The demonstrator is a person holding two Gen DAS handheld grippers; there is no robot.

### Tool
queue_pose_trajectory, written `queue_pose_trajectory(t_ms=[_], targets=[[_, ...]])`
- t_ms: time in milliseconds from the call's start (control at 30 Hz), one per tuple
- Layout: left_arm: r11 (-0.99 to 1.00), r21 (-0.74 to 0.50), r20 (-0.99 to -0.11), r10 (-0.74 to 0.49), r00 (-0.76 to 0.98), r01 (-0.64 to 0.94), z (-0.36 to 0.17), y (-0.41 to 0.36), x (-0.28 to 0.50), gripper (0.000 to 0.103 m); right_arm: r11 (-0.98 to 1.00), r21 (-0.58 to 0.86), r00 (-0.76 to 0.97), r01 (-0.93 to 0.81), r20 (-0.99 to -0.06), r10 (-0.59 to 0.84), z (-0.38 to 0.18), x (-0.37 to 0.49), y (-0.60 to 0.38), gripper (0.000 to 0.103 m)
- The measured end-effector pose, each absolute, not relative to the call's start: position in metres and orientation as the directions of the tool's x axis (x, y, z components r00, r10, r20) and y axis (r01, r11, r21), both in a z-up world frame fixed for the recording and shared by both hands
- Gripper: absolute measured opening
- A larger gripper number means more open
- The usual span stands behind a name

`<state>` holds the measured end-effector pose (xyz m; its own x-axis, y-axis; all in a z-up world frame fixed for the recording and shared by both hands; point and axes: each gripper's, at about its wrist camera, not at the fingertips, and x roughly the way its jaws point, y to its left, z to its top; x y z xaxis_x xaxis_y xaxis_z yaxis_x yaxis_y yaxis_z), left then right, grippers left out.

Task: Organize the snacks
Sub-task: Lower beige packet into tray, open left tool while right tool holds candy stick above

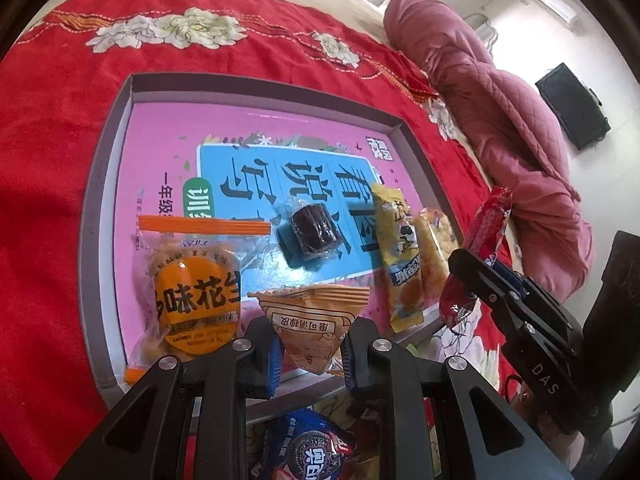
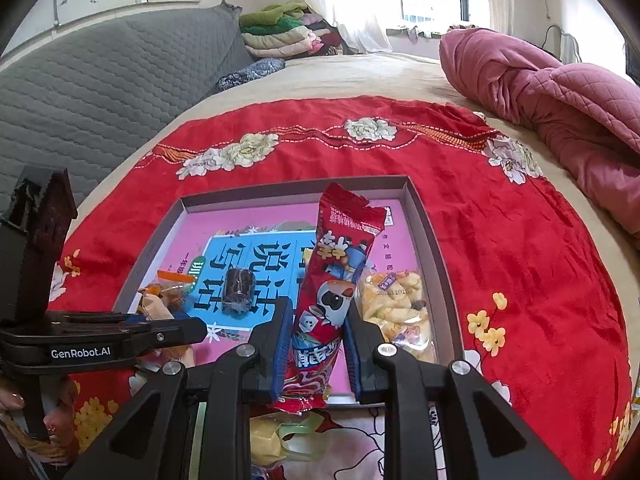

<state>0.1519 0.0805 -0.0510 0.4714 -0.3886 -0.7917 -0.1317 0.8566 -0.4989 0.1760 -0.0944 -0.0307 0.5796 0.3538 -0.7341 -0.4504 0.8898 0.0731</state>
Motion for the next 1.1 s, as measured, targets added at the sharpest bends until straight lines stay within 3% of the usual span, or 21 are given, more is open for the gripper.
queue_pose_trajectory(t_ms=[1100], targets=[[0.838,-0.529,-0.784,-0.423,0.455,-0.134,-0.059,0.080,0.157,0.025,0.899,0.113,0.536,-0.422,-0.769,0.348,-0.052,0.187,-0.092,0.025]])
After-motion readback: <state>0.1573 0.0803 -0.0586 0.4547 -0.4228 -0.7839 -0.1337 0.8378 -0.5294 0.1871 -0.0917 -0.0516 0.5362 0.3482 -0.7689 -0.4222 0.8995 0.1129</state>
